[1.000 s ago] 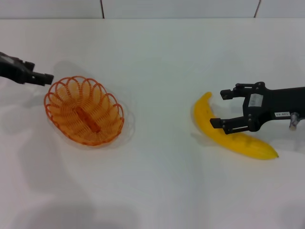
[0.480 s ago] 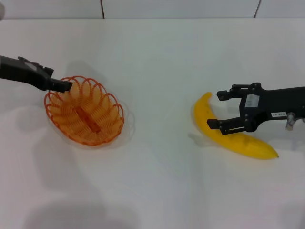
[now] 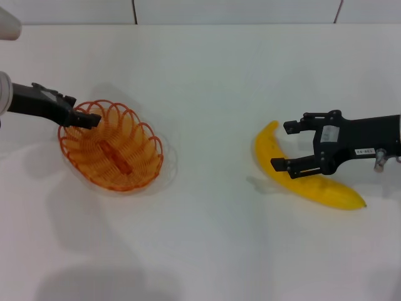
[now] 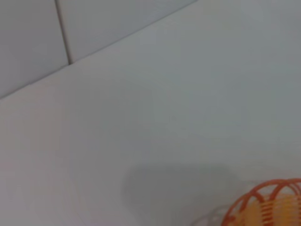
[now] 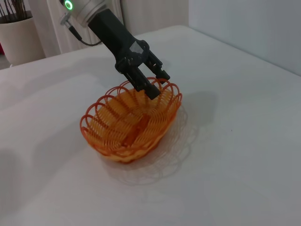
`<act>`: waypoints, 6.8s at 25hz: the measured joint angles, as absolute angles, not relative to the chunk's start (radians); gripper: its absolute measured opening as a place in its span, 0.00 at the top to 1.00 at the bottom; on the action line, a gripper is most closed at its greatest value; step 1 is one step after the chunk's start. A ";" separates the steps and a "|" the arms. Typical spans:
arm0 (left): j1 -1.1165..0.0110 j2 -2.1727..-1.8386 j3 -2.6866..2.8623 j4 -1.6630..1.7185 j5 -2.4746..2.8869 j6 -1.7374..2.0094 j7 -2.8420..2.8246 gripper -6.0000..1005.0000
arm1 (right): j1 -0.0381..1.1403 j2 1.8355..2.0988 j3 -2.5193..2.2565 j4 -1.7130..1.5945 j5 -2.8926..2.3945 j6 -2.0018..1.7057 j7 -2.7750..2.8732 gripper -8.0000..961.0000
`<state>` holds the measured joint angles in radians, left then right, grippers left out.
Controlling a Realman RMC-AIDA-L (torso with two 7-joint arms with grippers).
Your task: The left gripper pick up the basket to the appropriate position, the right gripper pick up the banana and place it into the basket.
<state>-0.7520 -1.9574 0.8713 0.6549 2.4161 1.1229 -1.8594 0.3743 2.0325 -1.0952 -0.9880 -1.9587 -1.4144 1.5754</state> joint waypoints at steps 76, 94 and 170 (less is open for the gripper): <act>-0.736 -2.005 0.864 0.729 2.282 1.133 -1.758 0.85 | 0.388 2.031 -1.084 -0.938 -1.987 -1.402 1.573 0.07; -0.739 -2.006 0.863 0.736 2.193 1.126 -1.737 0.86 | 0.396 2.031 -1.084 -0.940 -1.986 -1.402 1.575 0.07; -0.671 -2.027 0.773 0.495 1.962 0.939 -1.569 0.81 | 0.436 2.032 -1.097 -0.897 -2.010 -1.402 1.572 0.07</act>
<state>-0.6709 -2.0274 0.7726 0.4952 1.9618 0.9388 -1.5693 0.4356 2.0322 -1.0968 -0.8970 -2.0095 -1.4020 1.5720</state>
